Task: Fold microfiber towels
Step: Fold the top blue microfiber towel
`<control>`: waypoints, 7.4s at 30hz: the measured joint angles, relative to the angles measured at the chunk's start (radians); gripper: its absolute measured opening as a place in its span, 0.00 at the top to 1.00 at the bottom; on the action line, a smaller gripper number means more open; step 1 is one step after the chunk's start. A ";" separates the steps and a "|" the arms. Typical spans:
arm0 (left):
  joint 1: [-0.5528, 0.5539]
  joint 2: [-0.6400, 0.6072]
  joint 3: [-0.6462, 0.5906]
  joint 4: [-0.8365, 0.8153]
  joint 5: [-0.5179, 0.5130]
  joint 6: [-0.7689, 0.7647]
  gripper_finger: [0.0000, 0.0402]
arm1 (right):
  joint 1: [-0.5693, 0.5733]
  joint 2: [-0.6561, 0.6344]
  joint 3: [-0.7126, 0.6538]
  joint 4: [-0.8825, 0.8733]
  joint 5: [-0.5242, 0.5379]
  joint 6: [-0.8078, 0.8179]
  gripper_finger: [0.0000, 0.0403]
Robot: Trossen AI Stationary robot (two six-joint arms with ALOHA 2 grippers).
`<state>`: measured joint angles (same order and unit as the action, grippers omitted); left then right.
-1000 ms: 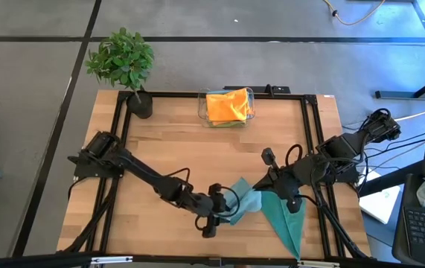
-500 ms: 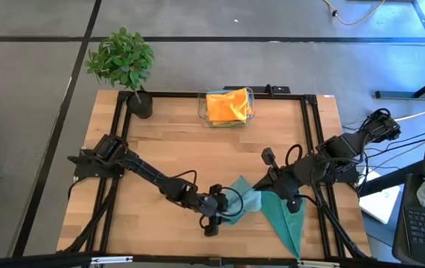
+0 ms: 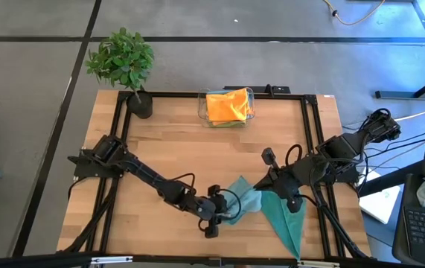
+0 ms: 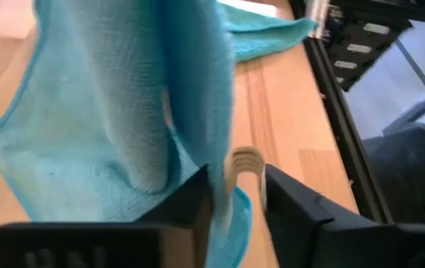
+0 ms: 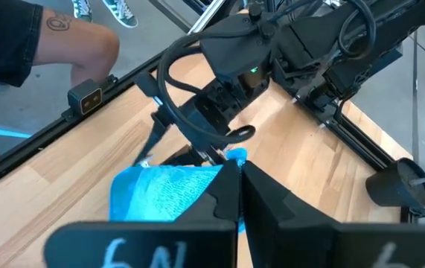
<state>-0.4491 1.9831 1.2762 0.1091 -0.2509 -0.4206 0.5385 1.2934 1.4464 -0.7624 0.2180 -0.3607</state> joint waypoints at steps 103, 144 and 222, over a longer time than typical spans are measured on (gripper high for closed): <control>-0.235 -0.082 0.152 -1.382 -0.576 -0.776 1.00 | -0.695 0.051 -0.683 0.698 -0.306 -0.022 0.98; -0.183 0.071 0.242 -1.141 -0.216 -0.535 1.00 | -0.579 0.192 -0.683 0.320 -0.706 0.140 0.95; -0.185 0.149 0.240 -1.052 -0.115 -0.504 0.99 | 0.042 0.434 -0.686 0.594 0.359 0.383 0.89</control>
<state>-0.6340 2.1319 1.5158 -0.9428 -0.3662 -0.9241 0.5808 1.7271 0.7605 -0.1687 0.5768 0.0220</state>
